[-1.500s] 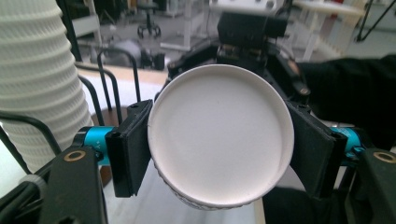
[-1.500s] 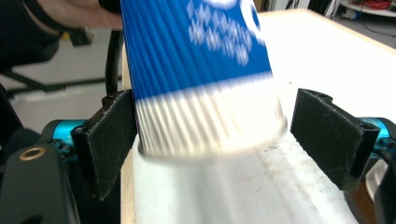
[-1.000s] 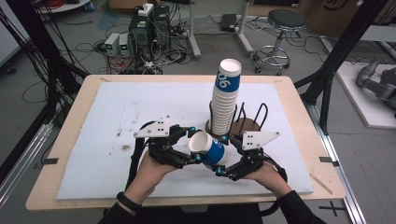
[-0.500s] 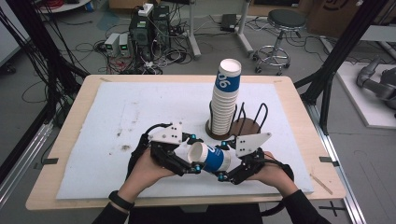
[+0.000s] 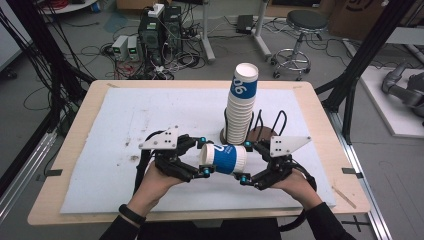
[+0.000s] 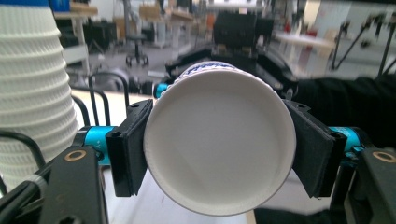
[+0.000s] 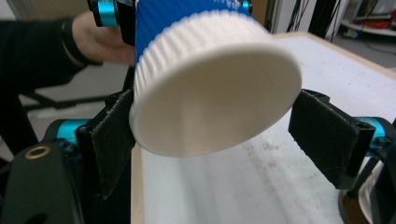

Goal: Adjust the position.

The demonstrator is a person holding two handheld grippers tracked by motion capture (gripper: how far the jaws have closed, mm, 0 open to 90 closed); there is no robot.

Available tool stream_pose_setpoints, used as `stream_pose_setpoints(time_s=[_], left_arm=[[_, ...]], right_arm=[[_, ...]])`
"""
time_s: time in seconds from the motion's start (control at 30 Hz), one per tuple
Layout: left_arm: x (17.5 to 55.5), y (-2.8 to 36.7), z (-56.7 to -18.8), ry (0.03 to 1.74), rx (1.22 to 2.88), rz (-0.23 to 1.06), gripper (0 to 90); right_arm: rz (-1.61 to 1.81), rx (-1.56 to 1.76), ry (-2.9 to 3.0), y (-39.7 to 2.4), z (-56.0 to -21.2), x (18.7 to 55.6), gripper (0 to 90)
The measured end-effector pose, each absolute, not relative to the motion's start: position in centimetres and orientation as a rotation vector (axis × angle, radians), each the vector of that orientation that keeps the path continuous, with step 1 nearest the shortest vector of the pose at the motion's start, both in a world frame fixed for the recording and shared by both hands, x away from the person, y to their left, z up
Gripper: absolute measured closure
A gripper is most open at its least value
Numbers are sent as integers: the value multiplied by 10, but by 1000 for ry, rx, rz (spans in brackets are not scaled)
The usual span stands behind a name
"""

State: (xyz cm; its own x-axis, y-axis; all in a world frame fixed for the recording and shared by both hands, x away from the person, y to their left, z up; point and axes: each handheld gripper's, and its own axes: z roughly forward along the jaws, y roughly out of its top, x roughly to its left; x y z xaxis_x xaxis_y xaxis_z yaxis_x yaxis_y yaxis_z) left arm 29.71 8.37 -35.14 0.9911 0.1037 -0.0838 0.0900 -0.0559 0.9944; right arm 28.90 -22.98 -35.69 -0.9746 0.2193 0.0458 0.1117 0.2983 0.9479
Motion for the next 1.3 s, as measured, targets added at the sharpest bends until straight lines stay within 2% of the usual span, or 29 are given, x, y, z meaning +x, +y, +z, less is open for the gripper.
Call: stream_pose_setpoints(time_s=[0.3,0.6,0.77,1.3], left_arm=[[298,83,-356,144,1612,-4,296],[299,77,-352,148,1855,-20,282],[299,75,-353,124,1882,-9,290],[301,90,-351,105,1666,-14,292]], right_arm=[[1868,355,2433,-227,-359,290,177],[1616,222,2447,-223,-347,281,196],[1570,196,2462,-223,-346,281,196],[1766,320,2481,-230,-349,289,170]])
